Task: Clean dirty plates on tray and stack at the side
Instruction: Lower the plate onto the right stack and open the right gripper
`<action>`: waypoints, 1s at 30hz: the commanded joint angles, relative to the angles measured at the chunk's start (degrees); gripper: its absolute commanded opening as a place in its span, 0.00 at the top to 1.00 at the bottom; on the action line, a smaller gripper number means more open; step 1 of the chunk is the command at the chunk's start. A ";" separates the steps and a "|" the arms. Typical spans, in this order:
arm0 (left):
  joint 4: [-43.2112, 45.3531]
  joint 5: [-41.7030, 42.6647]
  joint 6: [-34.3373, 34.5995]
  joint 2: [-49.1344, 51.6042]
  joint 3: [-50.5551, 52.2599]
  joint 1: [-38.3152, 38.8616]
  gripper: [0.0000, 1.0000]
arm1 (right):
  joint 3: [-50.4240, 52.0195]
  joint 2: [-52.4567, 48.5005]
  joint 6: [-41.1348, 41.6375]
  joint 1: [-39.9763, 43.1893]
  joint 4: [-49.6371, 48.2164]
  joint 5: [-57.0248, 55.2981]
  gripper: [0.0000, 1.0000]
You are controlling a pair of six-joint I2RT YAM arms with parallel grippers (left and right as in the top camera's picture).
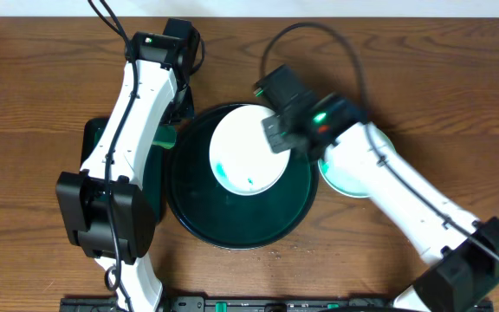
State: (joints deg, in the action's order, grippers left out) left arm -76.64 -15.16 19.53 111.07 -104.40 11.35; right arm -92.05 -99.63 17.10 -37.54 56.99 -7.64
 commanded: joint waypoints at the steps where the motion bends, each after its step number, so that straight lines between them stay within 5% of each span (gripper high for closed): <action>1: -0.24 -0.55 0.52 -0.85 -1.03 -0.09 0.93 | 0.02 2.69 -2.67 8.41 1.36 14.93 0.99; 15: 1.01 -0.55 0.52 -0.85 -1.03 -0.09 0.93 | 3.98 4.37 -5.11 34.03 13.64 7.21 0.99; 30: 2.34 2.25 -0.04 -0.87 -1.03 -0.22 0.93 | 25.83 4.37 -5.70 40.02 -8.20 6.58 0.93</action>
State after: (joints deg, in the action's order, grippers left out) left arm -74.37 -14.63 19.53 111.07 -104.40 11.35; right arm -67.35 -96.07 12.56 2.96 50.54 -2.13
